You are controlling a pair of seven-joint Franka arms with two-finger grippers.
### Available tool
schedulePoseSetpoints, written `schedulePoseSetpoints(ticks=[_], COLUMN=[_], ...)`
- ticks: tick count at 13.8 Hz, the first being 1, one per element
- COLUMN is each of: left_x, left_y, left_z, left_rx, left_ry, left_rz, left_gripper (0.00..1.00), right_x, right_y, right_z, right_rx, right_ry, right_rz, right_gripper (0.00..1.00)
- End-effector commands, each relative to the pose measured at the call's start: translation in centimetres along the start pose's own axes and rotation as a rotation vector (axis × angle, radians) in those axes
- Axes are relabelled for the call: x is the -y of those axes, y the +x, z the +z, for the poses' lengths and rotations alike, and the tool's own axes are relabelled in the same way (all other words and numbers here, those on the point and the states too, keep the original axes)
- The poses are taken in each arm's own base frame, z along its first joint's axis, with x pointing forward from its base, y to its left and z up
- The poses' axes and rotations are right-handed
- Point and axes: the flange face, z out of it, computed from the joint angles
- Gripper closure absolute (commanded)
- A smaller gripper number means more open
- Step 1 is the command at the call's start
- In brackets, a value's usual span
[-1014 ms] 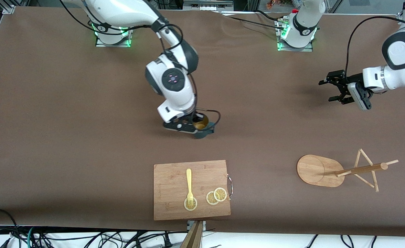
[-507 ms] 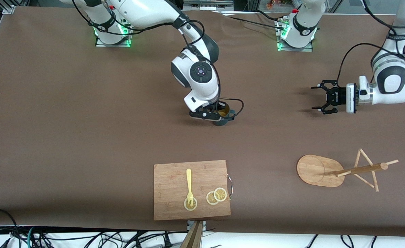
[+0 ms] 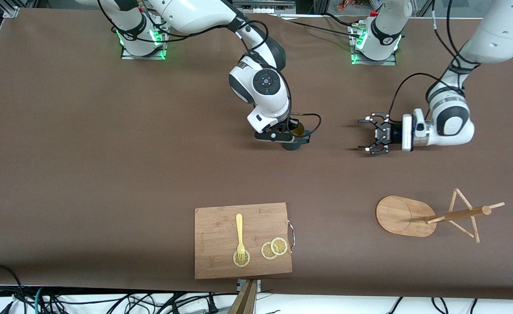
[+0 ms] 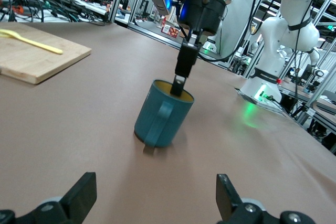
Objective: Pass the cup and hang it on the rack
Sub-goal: 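Grasp the mug body with the left gripper while the right gripper releases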
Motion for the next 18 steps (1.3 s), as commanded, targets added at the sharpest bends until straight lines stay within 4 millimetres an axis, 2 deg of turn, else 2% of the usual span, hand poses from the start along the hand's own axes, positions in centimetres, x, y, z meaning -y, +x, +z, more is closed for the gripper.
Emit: schedulePoseSetpoints(ticks=[1, 3, 5, 6, 7, 8, 10, 11, 13, 14, 18], left_x=[1.0, 1.3, 1.5, 2.1, 2.6, 2.7, 2.6, 3.0, 3.3, 3.2, 2.5], left_y=[0.1, 0.5, 0.8, 1.0, 0.6, -0.4, -0.4, -0.7, -0.3, -0.3, -0.5], left_z=[3.0, 4.6, 6.8, 8.0, 9.1, 10.0, 12.6, 13.0, 13.9, 14.0, 15.4], left_rx=[-0.022, -0.018, -0.024, -0.032, -0.037, -0.052, -0.082, -0.080, -0.075, -0.075, -0.080], left_ry=[0.031, 0.054, 0.073, 0.079, 0.076, 0.086, 0.103, 0.117, 0.111, 0.109, 0.104], left_rz=[0.091, 0.091, 0.103, 0.120, 0.116, 0.100, 0.121, 0.117, 0.129, 0.130, 0.160], left_gripper=[0.00, 0.00, 0.00, 0.00, 0.00, 0.00, 0.00, 0.00, 0.00, 0.00, 0.00], right_x=[0.6, 0.6, 0.8, 0.8, 0.5, -0.4, -3.5, -5.7, -10.1, -12.6, -24.3], right_y=[-0.3, 0.0, 1.2, 2.3, 3.7, 4.8, 7.4, 9.5, 12.9, 14.6, 20.2], right_z=[0.9, -0.1, -3.5, -5.8, -8.3, -9.8, -13.6, -14.7, -18.8, -20.1, -28.6], right_rx=[0.002, -0.007, 0.005, 0.020, 0.035, 0.058, 0.083, 0.087, 0.088, 0.097, 0.097], right_ry=[-0.004, -0.008, -0.028, -0.044, -0.055, -0.080, -0.124, -0.141, -0.165, -0.181, -0.277], right_rz=[-0.005, -0.009, -0.003, 0.008, 0.017, -0.006, -0.086, -0.108, -0.139, -0.152, -0.288], right_gripper=[0.01, 0.00, 0.00, 0.00, 0.00, 0.00, 0.00, 0.00, 0.00, 0.00, 0.00])
